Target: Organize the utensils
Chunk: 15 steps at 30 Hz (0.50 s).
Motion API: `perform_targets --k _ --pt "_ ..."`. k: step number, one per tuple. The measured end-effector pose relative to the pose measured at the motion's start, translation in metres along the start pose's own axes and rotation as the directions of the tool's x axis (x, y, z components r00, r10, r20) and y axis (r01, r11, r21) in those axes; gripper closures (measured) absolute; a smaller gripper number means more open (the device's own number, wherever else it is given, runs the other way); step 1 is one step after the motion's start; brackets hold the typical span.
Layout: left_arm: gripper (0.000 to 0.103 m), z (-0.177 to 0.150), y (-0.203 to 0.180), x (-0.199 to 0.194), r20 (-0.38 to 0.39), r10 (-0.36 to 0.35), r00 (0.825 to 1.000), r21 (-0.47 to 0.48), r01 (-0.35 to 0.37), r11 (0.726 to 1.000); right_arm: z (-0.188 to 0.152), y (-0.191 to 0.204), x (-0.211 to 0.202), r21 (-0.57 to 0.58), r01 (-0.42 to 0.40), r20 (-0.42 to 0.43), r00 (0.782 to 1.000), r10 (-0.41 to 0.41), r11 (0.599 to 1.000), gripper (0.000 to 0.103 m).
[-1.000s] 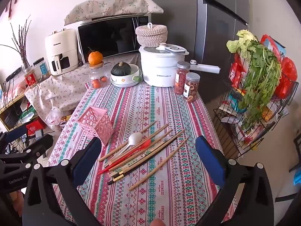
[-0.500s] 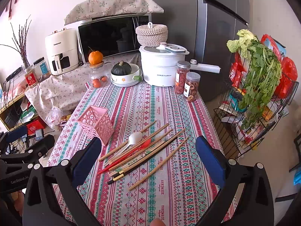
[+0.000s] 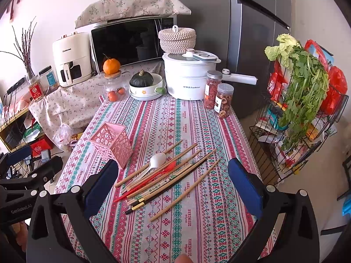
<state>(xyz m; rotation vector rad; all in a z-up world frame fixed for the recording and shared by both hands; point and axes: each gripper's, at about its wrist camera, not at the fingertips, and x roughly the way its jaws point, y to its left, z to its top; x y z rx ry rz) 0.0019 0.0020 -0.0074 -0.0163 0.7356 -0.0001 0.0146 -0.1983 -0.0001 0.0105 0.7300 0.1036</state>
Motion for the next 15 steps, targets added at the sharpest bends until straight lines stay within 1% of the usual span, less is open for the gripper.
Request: perform_targets --k 15 --pt "0.007 0.0003 0.0008 0.0004 0.0 0.002 1.0 0.002 -0.002 1.0 0.0005 -0.0002 -0.0003 0.0 -0.001 -0.001 1.0 0.001 1.0 0.006"
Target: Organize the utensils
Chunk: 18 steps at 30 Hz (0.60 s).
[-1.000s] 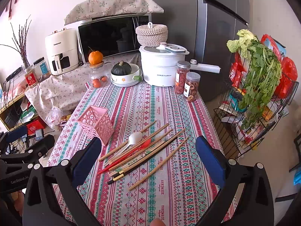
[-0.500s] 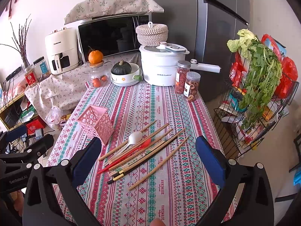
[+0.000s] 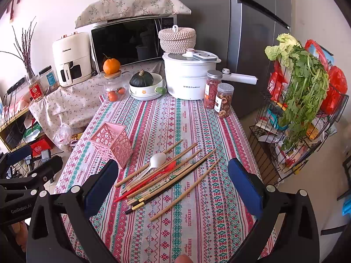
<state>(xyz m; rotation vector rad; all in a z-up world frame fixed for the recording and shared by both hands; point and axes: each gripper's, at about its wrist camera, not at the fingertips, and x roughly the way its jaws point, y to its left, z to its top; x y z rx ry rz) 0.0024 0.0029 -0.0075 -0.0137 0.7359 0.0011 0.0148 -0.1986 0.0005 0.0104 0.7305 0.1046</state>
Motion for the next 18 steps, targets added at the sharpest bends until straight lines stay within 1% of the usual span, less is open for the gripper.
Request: perform_targets --k 18 --pt "0.007 0.0006 0.0002 -0.0001 -0.001 -0.001 1.0 0.001 0.001 1.0 -0.0001 -0.0002 0.0003 0.003 -0.002 -0.003 1.0 0.002 1.0 0.006"
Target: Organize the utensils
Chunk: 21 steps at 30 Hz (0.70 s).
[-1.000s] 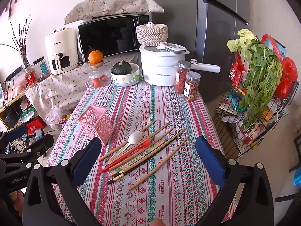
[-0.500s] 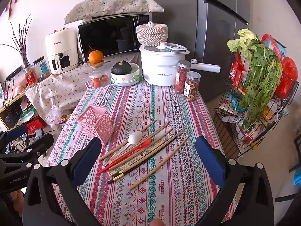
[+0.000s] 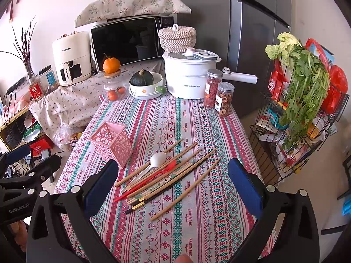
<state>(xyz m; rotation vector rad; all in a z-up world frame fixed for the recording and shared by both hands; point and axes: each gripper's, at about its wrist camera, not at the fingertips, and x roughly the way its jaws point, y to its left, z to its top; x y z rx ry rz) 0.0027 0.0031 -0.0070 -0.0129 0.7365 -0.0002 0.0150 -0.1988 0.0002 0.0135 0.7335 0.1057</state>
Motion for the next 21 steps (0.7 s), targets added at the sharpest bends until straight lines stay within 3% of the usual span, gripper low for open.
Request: perform_targets --k 15,21 --pt "0.007 0.0 0.0 0.0 -0.001 0.002 1.0 0.002 -0.002 1.0 -0.002 -0.001 0.003 0.001 -0.003 -0.005 1.0 0.003 1.0 0.006" --pt "0.007 -0.008 0.004 0.012 -0.034 -0.002 0.999 0.037 0.003 0.999 0.0 -0.003 0.004 -0.011 0.004 -0.017 1.0 -0.004 1.0 0.006"
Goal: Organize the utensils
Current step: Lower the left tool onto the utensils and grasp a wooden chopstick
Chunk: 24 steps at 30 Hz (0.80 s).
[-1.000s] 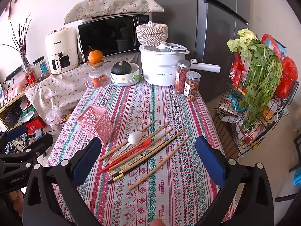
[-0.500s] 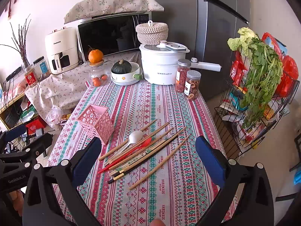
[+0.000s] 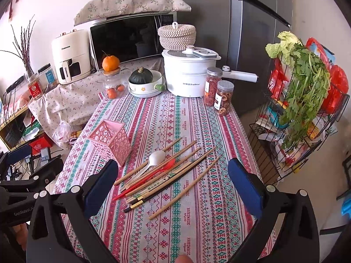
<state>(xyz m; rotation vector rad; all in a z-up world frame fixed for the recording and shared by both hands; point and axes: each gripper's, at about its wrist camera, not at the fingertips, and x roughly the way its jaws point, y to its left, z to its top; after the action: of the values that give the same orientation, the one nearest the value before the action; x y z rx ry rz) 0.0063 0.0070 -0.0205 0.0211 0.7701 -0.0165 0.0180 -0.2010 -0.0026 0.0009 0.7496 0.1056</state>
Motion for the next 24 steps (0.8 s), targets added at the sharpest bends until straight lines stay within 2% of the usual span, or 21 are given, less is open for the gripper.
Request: perform_targets --k 4,6,11,13,15,17,19,21,24 --pt "0.007 0.007 -0.004 0.011 -0.05 -0.031 0.998 0.057 0.034 0.998 0.009 -0.013 0.006 0.019 0.023 -0.016 1.0 -0.022 1.0 0.006" --pt "0.007 0.015 -0.007 0.022 -0.103 -0.07 0.992 0.067 0.077 0.995 0.013 -0.024 0.014 0.035 0.036 -0.043 0.998 -0.035 0.999 0.006" --pt "0.007 0.033 -0.02 0.049 -0.237 -0.202 0.95 0.055 0.22 0.974 0.019 -0.052 0.047 0.058 0.043 -0.157 0.987 -0.033 0.997 0.006" --pt "0.009 0.045 -0.036 0.058 -0.257 -0.215 0.942 0.093 0.246 0.965 0.019 -0.064 0.063 0.075 0.063 -0.201 0.978 -0.047 0.995 0.006" --pt "0.01 0.058 -0.054 0.07 -0.262 -0.212 0.941 0.139 0.254 0.957 0.018 -0.077 0.079 0.098 0.08 -0.249 0.967 -0.053 0.992 0.006" --pt "0.017 0.068 -0.072 0.087 -0.293 -0.214 0.932 0.166 0.27 0.948 0.016 -0.092 0.095 0.129 0.095 -0.297 0.953 -0.053 0.987 0.006" --pt "0.035 0.075 -0.086 0.114 -0.362 -0.225 0.905 0.166 0.3 0.939 0.012 -0.107 0.108 0.169 0.109 -0.338 0.94 -0.047 0.98 0.006" --pt "0.044 0.08 -0.097 0.142 -0.431 -0.238 0.87 0.147 0.328 0.933 0.009 -0.119 0.117 0.213 0.103 -0.363 0.931 -0.019 0.972 0.006" --pt "0.052 0.08 -0.111 0.182 -0.506 -0.218 0.835 0.133 0.325 0.936 0.007 -0.132 0.126 0.261 0.096 -0.38 0.925 0.011 0.961 0.006"
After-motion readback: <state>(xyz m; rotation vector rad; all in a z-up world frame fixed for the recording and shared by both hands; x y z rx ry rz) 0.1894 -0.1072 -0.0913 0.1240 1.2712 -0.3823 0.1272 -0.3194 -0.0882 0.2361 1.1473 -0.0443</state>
